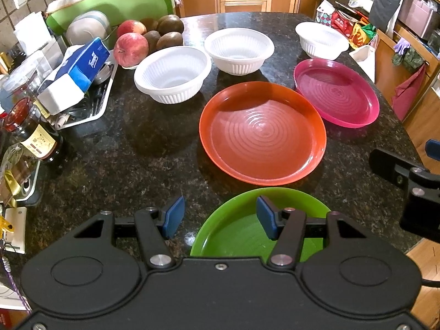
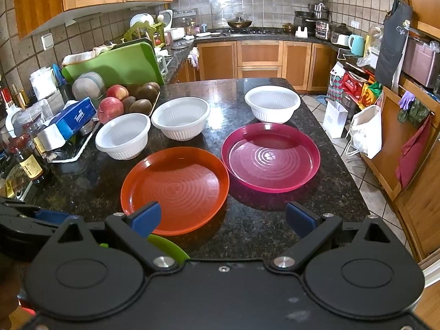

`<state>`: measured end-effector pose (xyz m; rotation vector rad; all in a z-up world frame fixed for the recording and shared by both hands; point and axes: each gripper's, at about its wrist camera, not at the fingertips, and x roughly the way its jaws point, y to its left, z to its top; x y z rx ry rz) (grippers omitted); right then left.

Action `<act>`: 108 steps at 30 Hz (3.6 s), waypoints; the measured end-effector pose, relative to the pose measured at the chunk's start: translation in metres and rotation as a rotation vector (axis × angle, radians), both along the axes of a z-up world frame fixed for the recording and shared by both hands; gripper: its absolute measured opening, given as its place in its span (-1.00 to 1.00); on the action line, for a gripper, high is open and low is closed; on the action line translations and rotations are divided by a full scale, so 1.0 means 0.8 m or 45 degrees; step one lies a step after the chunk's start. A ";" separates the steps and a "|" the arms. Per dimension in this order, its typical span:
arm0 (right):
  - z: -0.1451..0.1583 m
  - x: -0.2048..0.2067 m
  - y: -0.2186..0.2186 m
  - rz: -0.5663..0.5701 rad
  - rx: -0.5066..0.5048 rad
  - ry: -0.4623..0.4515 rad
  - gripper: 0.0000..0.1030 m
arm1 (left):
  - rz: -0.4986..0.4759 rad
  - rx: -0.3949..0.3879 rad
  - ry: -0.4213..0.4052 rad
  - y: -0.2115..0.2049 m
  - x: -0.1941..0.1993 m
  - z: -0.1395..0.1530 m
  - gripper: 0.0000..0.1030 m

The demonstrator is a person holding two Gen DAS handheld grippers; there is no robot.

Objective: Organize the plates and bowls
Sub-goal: 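Position the left gripper open around the green plate's rim, then close the left gripper on the green plate rim and lift it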

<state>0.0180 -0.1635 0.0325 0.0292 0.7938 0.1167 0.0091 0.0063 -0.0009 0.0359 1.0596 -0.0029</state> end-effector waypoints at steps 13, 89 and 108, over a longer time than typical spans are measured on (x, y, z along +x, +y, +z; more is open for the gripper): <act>-0.001 -0.001 -0.001 -0.001 -0.003 -0.002 0.98 | 0.004 0.000 0.000 0.000 0.000 0.001 0.20; -0.008 0.007 0.011 0.112 -0.056 0.045 0.75 | 0.070 -0.095 0.118 0.042 -0.002 -0.019 0.20; -0.079 0.002 0.011 0.234 -0.001 0.451 -0.12 | 0.004 -0.115 0.285 0.063 -0.040 -0.058 -0.02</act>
